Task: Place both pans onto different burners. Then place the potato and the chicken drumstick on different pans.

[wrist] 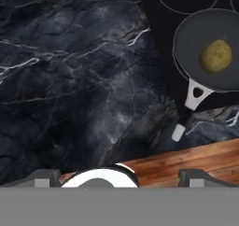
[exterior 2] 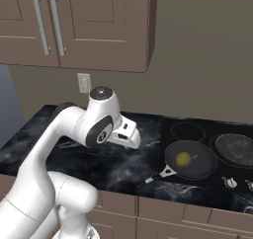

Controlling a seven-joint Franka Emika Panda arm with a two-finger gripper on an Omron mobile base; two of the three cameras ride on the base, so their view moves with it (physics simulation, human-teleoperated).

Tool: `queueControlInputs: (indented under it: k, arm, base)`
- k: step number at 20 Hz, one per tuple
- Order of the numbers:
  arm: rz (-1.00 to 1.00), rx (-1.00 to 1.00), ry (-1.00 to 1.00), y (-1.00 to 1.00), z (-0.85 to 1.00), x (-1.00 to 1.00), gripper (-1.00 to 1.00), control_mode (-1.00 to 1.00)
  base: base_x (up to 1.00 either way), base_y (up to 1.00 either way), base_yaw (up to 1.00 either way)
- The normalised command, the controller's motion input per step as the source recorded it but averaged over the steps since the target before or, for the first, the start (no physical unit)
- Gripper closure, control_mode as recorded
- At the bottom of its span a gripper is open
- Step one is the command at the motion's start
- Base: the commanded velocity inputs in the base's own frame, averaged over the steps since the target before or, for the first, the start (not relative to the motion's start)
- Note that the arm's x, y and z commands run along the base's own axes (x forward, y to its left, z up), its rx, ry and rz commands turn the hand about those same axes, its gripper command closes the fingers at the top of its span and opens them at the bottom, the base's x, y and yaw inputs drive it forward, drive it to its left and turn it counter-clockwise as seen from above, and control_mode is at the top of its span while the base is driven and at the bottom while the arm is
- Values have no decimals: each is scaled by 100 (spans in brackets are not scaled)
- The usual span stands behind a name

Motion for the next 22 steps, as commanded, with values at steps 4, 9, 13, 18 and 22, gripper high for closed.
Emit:
queueControlInputs:
  k: [4,9,13,18,22]
  arm:
    - [6,-2,-4,71,0,-34,-100,-100]
    - [6,-4,-6,57,0,-25,-100,-100]
    - [3,-4,-10,11,0,-6,-100,-100]
    - [0,0,-2,0,0,0,-100,100]
    - [0,0,0,0,0,0,-100,100]
  base:
    - [0,0,0]
    - [0,0,0]
    - [0,0,0]
    - [-6,-25,0]
    - [-61,-89,0]
